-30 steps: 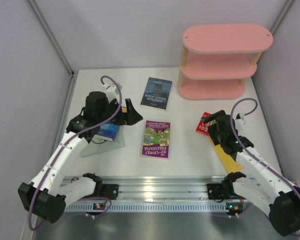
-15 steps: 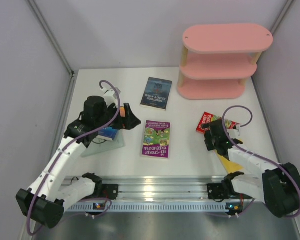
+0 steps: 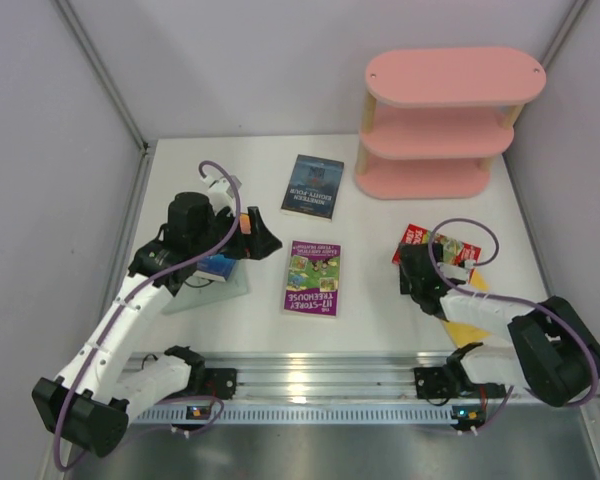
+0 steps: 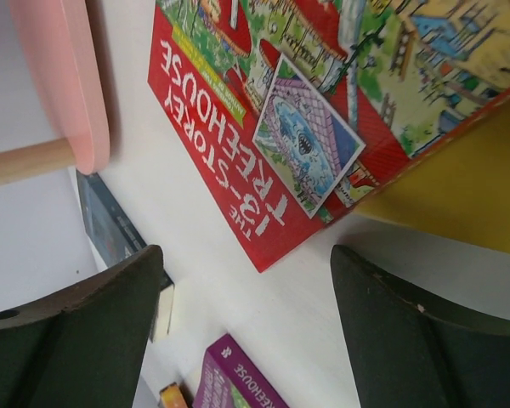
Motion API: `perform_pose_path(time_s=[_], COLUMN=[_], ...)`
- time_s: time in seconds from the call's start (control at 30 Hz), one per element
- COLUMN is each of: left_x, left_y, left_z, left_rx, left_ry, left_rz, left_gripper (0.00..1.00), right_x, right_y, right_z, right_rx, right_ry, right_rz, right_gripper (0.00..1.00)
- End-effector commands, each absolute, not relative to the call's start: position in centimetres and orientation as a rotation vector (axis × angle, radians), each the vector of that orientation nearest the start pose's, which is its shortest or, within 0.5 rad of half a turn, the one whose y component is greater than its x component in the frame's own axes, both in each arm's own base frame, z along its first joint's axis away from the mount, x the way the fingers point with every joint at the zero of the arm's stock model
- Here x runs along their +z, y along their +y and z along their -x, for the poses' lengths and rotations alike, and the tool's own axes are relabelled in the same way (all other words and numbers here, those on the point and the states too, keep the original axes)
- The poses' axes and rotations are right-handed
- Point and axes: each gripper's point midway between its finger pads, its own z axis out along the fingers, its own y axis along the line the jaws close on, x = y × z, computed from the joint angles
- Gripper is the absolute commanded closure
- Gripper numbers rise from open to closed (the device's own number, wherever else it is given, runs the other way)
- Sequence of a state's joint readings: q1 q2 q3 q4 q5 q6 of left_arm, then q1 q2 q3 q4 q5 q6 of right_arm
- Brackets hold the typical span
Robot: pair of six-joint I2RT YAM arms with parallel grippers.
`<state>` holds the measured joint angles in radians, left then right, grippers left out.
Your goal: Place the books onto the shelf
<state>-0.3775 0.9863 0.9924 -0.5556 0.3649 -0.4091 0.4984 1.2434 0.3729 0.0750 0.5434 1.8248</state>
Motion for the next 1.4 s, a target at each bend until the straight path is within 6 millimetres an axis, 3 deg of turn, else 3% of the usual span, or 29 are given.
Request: perform_pose_path(time_s=[0.0, 0.03, 0.33, 0.43, 0.5, 0.53, 0.7, 0.9, 1.1, 1.27, 1.3, 1.37], left_x=[24.3, 24.3, 24.1, 24.2, 24.4, 24.4, 24.7, 24.9, 24.3, 23.3, 21.7, 21.1], left_y=[-18.0, -18.1, -18.1, -18.0, -18.1, -18.1, -18.0, -18.0, -18.9, -20.7, -21.2, -22.3], left_z=[-24.7, -24.8, -25.0, -25.2, -25.2, -25.1, -25.1, -25.0, -25.1, -25.0, -24.6, -24.6], left_rx=[-0.832, -0.832, -0.829, -0.829, -0.835, -0.838, -0.833, -0.840, -0.903, -1.055, -1.102, -1.166], left_ry=[2.177, 2.176, 2.183, 2.179, 2.174, 2.174, 2.165, 2.154, 2.171, 2.191, 2.234, 2.227], left_rz=[-0.196, -0.194, -0.172, -0.156, -0.151, -0.153, -0.148, -0.141, -0.130, -0.075, -0.019, 0.002], left_gripper=[0.04, 0.05, 0.05, 0.05, 0.05, 0.05, 0.06, 0.05, 0.05, 0.06, 0.06, 0.06], right_x=[4.7, 4.8, 1.8, 1.9, 2.1, 3.8, 6.5, 8.9, 10.7, 10.3, 9.7, 9.0], right_y=[7.9, 7.6, 7.5, 7.7, 7.5, 8.0, 8.4, 8.3, 10.2, 12.4, 12.6, 13.1], right_z=[-30.4, -30.4, -29.6, -29.9, -29.7, -30.7, -30.3, -28.7, -28.0, -27.1, -26.8, -26.2], right_rx=[0.486, 0.477, 0.413, 0.471, 0.489, 0.576, 0.593, 0.600, 0.723, 0.855, 0.869, 0.893], right_ry=[1.505, 1.493, 1.522, 1.498, 1.519, 1.470, 1.531, 1.603, 1.660, 1.740, 1.756, 1.794], right_rz=[-1.642, -1.636, -1.680, -1.661, -1.569, -1.528, -1.365, -1.228, -1.125, -1.097, -1.103, -1.100], right_gripper=[0.21, 0.28, 0.53, 0.63, 0.70, 0.73, 0.99, 1.00, 1.00, 1.00, 1.00, 1.00])
